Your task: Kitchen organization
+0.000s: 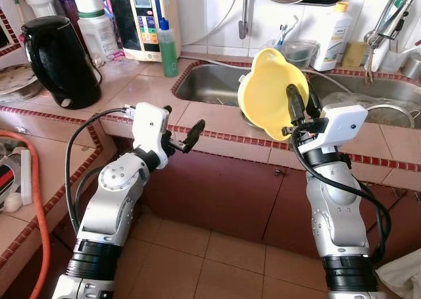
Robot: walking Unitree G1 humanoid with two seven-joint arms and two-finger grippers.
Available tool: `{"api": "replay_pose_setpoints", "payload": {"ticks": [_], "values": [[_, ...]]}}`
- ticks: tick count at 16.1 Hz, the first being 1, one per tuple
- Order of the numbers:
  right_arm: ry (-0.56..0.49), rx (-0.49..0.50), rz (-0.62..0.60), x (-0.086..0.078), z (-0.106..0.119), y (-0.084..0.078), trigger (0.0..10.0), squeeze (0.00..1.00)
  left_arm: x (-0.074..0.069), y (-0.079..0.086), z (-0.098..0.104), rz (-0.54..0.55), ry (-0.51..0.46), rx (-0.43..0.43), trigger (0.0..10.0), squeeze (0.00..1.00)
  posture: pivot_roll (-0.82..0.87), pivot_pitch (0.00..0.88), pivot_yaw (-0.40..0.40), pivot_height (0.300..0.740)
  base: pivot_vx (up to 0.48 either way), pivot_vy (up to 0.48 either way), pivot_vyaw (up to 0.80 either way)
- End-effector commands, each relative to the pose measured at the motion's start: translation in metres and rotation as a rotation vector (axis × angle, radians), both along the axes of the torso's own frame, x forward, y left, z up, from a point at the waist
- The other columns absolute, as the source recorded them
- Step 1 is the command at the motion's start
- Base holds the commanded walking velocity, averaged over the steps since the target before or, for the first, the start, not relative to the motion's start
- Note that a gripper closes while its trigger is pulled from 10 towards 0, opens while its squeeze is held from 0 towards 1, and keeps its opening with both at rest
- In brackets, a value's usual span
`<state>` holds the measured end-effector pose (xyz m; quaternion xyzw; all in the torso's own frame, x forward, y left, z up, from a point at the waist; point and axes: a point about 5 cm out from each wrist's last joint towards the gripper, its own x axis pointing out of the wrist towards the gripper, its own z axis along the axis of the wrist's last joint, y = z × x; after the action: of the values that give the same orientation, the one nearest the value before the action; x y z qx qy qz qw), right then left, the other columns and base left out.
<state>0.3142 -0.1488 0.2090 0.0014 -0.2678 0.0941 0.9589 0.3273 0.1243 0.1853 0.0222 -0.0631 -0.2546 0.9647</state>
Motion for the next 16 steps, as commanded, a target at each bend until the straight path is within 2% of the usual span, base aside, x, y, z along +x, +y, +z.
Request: {"api": "replay_pose_setpoints", "payload": {"ticks": [1, 2, 11, 14, 16], "values": [[-0.027, -0.003, 0.003, -0.0017, 0.0063, 0.0005, 10.0, 0.00, -0.0001, 0.0005, 0.0032, 0.000, -0.015, 0.007, 10.0, 0.00, -0.13, 0.000, 0.055, 0.740, 0.000, 0.000, 0.00], [-0.029, -0.013, 0.003, -0.0013, 0.0062, 0.0021, 10.0, 0.00, -0.0038, -0.0038, 0.0032, -0.048, -0.016, 0.003, 10.0, 0.00, -0.13, 0.000, 0.054, 0.740, 0.480, 0.000, 0.00], [-0.024, -0.018, 0.000, -0.0006, 0.0052, 0.0020, 10.0, 0.00, -0.0039, -0.0047, 0.0031, -0.054, -0.014, 0.005, 10.0, 0.00, -0.13, 0.000, 0.053, 0.740, 0.479, 0.000, 0.00], [-0.018, -0.023, 0.003, -0.0005, 0.0036, 0.0027, 10.0, 0.00, -0.0043, -0.0047, 0.0020, -0.053, -0.010, 0.009, 10.0, 0.00, -0.13, 0.000, 0.053, 0.740, 0.000, 0.000, 0.00], [-0.020, -0.025, 0.005, 0.0002, 0.0041, 0.0028, 10.0, 0.00, -0.0045, -0.0043, 0.0035, -0.058, -0.017, 0.001, 10.0, 0.00, -0.13, 0.000, 0.053, 0.740, 0.399, 0.000, 0.00]]}}
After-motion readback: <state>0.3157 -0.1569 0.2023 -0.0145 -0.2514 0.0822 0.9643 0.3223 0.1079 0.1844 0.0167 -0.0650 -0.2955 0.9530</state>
